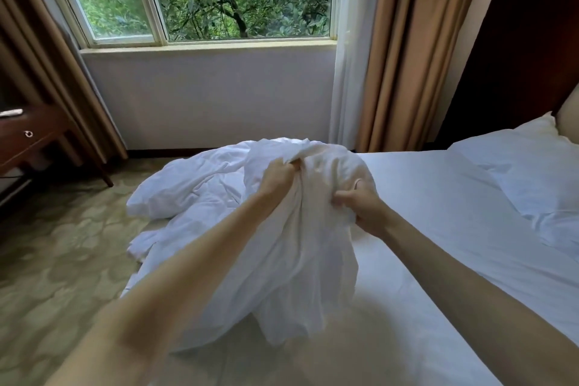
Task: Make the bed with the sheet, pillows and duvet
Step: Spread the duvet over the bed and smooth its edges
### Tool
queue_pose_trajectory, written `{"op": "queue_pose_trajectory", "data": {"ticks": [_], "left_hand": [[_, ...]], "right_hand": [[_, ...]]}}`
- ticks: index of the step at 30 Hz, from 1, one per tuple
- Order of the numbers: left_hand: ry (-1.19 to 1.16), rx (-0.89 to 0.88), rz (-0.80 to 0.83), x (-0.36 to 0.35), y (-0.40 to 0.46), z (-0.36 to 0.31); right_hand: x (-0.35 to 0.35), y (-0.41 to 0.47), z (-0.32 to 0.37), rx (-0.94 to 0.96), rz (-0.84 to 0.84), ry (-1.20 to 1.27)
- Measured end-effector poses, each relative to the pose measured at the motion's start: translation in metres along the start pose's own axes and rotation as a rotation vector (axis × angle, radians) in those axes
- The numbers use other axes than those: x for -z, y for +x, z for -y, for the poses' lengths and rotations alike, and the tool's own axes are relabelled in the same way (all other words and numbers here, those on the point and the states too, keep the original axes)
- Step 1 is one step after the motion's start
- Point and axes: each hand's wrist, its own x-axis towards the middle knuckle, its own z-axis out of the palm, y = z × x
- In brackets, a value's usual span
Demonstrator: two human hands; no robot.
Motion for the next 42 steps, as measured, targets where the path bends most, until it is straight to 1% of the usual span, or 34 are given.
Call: {"op": "queue_pose_trajectory", "data": {"ticks": [2, 4, 6, 7, 9, 11, 13, 15, 17, 18, 19, 22, 23, 24, 30, 33, 35, 37, 38, 40, 42], "left_hand": [[-0.058, -0.002, 0.073, -0.001, -0.027, 0.017], [-0.062, 0.062, 0.235, 0.006, -0.052, 0.036], [0.109, 0.094, 0.400, 0.017, -0.069, 0.061], [0.232, 0.117, 0.442, 0.022, -0.079, 0.070], [0.418, 0.166, 0.467, 0.035, -0.088, 0.088], [0.470, 0.197, 0.469, 0.045, -0.097, 0.100], [0.576, 0.145, 0.497, 0.048, -0.106, 0.107], [0.762, 0.104, 0.519, 0.045, -0.112, 0.116], [0.912, 0.087, 0.469, 0.032, -0.115, 0.124], [0.921, 0.086, 0.406, 0.022, -0.117, 0.126], [0.851, 0.098, 0.332, 0.008, -0.117, 0.128], [0.357, 0.197, 0.080, -0.038, -0.112, 0.115], [0.234, 0.205, 0.012, -0.052, -0.107, 0.107], [0.158, 0.193, -0.034, -0.066, -0.101, 0.098], [-0.227, 0.225, -0.112, -0.147, -0.067, 0.026], [-0.372, 0.275, -0.131, -0.179, -0.050, 0.000], [-0.389, 0.284, -0.136, -0.193, -0.040, -0.005], [-0.261, 0.241, -0.124, -0.206, -0.031, 0.002], [-0.162, 0.234, -0.088, -0.212, -0.028, 0.009], [-0.004, 0.263, 0.062, -0.224, -0.028, 0.019], [0.034, 0.292, 0.225, -0.235, -0.033, 0.026]], "right_hand": [[-0.003, 0.001, -0.012, -0.061, -0.137, -0.221], [0.001, 0.009, -0.027, -0.106, -0.222, -0.288], [0.012, 0.019, -0.037, -0.111, -0.271, -0.291], [0.021, 0.027, -0.041, -0.096, -0.303, -0.286], [0.040, 0.037, -0.044, -0.096, -0.389, -0.284], [0.061, 0.041, -0.040, -0.104, -0.436, -0.283], [0.083, 0.040, -0.030, -0.118, -0.475, -0.306], [0.105, 0.043, -0.025, -0.112, -0.497, -0.314], [0.125, 0.047, -0.023, -0.093, -0.522, -0.331], [0.134, 0.047, -0.021, -0.079, -0.523, -0.346], [0.142, 0.047, -0.018, -0.074, -0.526, -0.362], [0.166, 0.043, -0.005, -0.065, -0.540, -0.408], [0.176, 0.043, 0.003, -0.054, -0.559, -0.428], [0.188, 0.044, 0.013, -0.034, -0.580, -0.446], [0.248, 0.047, 0.091, 0.130, -0.655, -0.580], [0.271, 0.045, 0.106, 0.203, -0.677, -0.580], [0.283, 0.046, 0.099, 0.178, -0.657, -0.532], [0.291, 0.045, 0.086, 0.108, -0.594, -0.449], [0.294, 0.044, 0.076, 0.060, -0.557, -0.423], [0.305, 0.043, 0.054, -0.038, -0.493, -0.425], [0.313, 0.041, 0.032, -0.085, -0.456, -0.453]]}}
